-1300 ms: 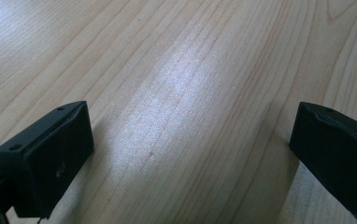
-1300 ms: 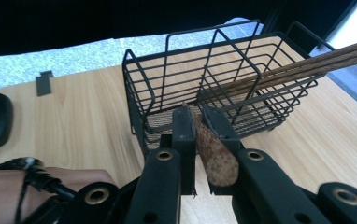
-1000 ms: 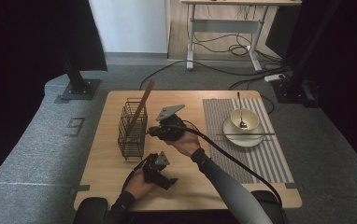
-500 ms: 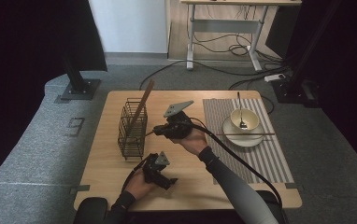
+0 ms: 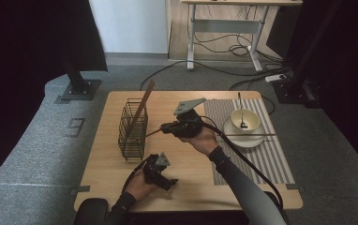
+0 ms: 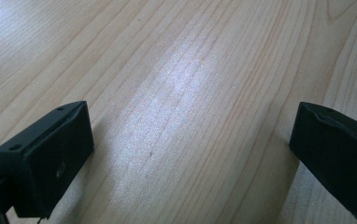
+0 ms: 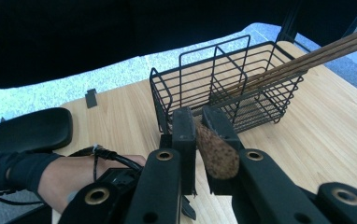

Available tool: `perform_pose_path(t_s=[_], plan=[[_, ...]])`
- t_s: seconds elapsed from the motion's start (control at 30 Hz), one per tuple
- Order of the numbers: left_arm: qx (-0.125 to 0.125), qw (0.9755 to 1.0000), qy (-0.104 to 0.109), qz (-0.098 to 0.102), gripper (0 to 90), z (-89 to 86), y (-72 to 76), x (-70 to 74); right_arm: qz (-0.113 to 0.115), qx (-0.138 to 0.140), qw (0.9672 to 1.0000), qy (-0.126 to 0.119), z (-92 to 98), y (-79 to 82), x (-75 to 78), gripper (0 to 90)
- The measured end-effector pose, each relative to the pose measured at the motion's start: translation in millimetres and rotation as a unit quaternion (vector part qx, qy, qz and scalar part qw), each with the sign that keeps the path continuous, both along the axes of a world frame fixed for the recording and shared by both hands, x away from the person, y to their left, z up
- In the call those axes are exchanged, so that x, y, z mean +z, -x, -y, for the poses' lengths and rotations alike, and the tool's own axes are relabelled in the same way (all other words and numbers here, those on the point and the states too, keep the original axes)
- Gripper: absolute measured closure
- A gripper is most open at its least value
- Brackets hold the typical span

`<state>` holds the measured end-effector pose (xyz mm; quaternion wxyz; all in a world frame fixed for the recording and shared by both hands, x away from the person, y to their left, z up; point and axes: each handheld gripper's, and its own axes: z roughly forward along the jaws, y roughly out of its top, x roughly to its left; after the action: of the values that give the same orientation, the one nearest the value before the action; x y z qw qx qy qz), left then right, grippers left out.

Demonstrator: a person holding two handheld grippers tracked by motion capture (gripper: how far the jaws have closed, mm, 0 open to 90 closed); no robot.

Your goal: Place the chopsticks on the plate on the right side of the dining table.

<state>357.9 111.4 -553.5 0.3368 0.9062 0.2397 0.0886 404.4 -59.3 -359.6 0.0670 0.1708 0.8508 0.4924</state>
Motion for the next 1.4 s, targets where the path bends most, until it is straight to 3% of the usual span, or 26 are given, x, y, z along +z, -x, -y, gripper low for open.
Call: perform_pose_path(t_s=[0.6, 1.17, 1.4], plan=[[-0.001, 1.0, 0.002, 0.0, 0.0, -0.4, -0.1, -0.1, 0.015, -0.023, 0.9994, -0.021, 44.1, 12.0, 27.2, 83.3], [0.01, 1.0, 0.002, -0.001, 2.0, -1.9, -0.4, 2.3, 0.021, -0.057, 0.998, -0.019, 84.9, 17.7, 28.2, 83.3], [0.027, 0.9994, 0.021, 0.003, 2.0, -9.4, -3.0, 8.1, 0.02, -0.067, 0.9975, -0.01, 97.8, 21.9, 21.1, 83.3]])
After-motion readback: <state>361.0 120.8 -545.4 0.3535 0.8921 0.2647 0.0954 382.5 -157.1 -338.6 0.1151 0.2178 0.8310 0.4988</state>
